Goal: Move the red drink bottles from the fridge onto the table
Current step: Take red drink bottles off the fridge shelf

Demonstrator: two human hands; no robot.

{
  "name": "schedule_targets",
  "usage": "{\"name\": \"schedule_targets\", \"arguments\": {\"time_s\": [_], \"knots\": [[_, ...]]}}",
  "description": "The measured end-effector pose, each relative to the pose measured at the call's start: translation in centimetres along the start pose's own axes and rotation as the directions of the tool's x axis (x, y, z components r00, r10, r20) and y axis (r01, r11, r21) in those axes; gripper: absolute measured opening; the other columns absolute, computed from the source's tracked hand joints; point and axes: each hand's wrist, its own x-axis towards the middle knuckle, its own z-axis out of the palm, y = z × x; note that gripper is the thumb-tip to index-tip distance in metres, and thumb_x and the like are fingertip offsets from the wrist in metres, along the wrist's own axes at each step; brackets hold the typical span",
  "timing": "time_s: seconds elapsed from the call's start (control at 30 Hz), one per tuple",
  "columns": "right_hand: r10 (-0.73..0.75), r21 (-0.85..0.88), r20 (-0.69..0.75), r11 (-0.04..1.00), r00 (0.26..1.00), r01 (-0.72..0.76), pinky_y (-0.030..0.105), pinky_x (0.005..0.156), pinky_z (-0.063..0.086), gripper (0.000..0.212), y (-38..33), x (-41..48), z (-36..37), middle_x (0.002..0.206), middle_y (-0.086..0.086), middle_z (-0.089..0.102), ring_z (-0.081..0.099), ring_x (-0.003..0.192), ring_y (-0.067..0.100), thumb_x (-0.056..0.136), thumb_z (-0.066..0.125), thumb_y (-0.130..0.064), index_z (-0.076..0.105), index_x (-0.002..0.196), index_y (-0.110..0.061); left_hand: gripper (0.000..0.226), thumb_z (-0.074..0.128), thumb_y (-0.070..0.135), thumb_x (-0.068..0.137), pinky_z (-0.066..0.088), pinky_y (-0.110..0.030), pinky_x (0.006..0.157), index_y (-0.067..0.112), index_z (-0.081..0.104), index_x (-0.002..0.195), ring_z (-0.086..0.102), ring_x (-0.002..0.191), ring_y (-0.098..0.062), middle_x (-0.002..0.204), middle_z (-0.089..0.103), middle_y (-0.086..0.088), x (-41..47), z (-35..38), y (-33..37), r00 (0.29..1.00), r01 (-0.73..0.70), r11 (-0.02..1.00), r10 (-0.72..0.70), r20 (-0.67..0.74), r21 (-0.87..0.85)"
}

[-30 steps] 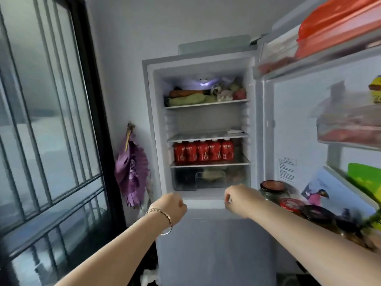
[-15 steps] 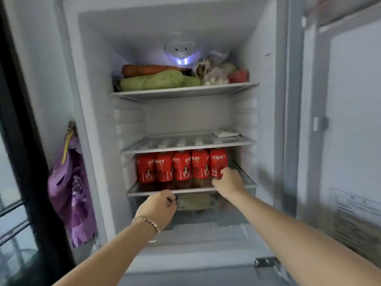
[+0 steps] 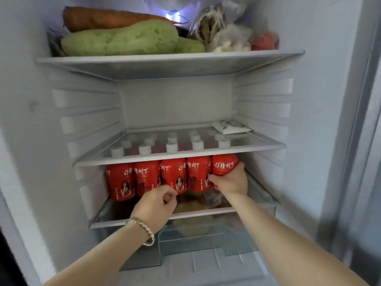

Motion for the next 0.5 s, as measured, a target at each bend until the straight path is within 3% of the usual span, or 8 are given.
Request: {"name": "schedule_targets", "arguments": {"time_s": [0.13,0.27,0.33,0.43,0.5], "knots": [[-0.063,0.011,-0.103,0.998,0.993,0.065,0.035,0.074,0.05,0.074,0.4,-3.3,-0.3,0.107,0.002,0.055,0.059,0.089,0.02,0.049,0.084,-0.032,0.04,0.106,-0.019,0.025,0.056,0.015,0.087,0.057,-0.035,0.067,0.04,0.058,0.084,0.065,0.067,-0.01,0.079,0.067,0.01,-0.4,0.2,1.8,0.987,-0.162,0.981,0.158,-0.042,-0.105],[-0.096,0.106,-0.156,0.988,0.983,0.113,0.043,0.074,0.055,0.08,0.4,-6.6,-1.2,0.106,0.0,0.055,0.061,0.089,0.018,0.038,0.081,-0.037,0.041,0.106,-0.024,0.021,0.057,0.022,0.085,0.054,-0.03,0.055,0.043,0.058,0.082,0.054,0.054,-0.008,0.064,0.063,0.007,-1.4,-0.7,3.7,0.938,-0.328,0.938,0.311,-0.153,-0.109],[-0.099,0.146,-0.119,0.982,0.988,0.116,0.043,0.071,0.057,0.084,0.5,-8.0,-1.3,0.106,-0.001,0.057,0.062,0.089,0.019,0.035,0.08,-0.036,0.044,0.11,-0.025,0.012,0.052,0.037,0.082,0.052,-0.028,0.054,0.04,0.058,0.092,0.051,0.055,-0.008,0.073,0.062,0.011,-1.4,-1.5,4.4,0.936,-0.338,0.933,0.319,-0.145,-0.127],[-0.176,0.155,-0.031,0.972,0.984,0.179,0.034,0.068,0.058,0.084,0.5,-10.1,-0.9,0.105,-0.009,0.057,0.062,0.088,0.009,0.038,0.083,-0.03,0.041,0.111,-0.033,0.053,0.043,0.062,0.071,0.047,-0.02,0.063,0.037,0.047,0.118,0.051,0.07,0.0,0.103,0.052,0.02,-0.8,-2.3,5.4,0.934,-0.355,0.934,0.354,-0.047,-0.033],[-0.272,0.063,0.047,0.961,0.961,0.269,0.023,0.073,0.054,0.086,0.0,-11.3,0.0,0.106,-0.018,0.053,0.058,0.092,0.002,0.041,0.085,-0.033,0.038,0.113,-0.039,0.057,0.04,0.067,0.07,0.049,-0.02,0.063,0.039,0.043,0.12,0.053,0.078,-0.002,0.105,0.047,0.019,-0.7,-2.6,6.0,0.914,-0.399,0.908,0.405,-0.021,0.127]]}}
